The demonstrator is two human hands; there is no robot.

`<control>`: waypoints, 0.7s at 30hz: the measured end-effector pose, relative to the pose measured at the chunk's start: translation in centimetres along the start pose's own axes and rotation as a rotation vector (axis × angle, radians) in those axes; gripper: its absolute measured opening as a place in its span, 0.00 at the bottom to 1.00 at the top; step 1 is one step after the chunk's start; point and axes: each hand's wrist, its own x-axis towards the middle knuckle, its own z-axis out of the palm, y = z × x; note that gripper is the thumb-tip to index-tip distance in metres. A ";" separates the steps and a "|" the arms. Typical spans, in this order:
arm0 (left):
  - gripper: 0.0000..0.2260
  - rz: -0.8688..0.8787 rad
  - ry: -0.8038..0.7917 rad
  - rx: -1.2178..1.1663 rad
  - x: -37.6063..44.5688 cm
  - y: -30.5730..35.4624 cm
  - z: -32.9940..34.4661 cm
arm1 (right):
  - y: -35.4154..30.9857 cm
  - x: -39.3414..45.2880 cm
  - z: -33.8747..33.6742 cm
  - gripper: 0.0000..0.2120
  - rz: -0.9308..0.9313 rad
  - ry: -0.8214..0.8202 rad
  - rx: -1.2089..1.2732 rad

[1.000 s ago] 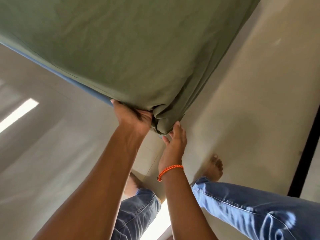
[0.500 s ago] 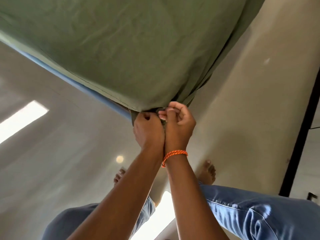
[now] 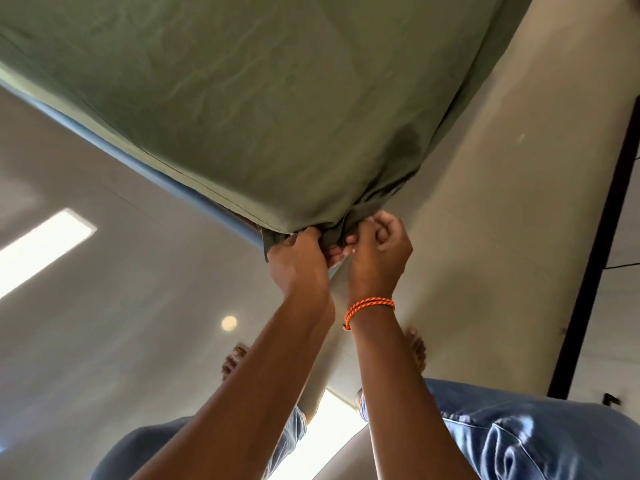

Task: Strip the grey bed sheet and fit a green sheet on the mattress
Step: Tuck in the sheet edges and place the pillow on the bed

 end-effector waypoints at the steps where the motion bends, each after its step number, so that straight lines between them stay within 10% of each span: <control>1: 0.08 0.038 0.008 0.004 -0.5 -0.3 0.2 | -0.6 0.0 0.4 0.07 -0.058 -0.026 -0.036; 7: 0.09 0.600 0.145 0.343 -2.7 -0.5 0.3 | -3.4 0.4 -0.2 0.13 -0.253 -0.147 -0.578; 11: 0.07 0.995 -0.007 0.525 -3.4 -0.3 -0.2 | -4.9 0.2 -0.1 0.20 0.086 -0.370 -0.378; 17: 0.19 1.149 -0.149 0.939 -3.4 -3.0 -0.9 | -8.1 1.7 -1.5 0.14 0.340 -0.533 -0.177; 21: 0.26 1.215 -0.207 1.288 -3.3 -4.7 -0.6 | -5.7 2.8 -2.8 0.10 -0.194 -0.329 -0.634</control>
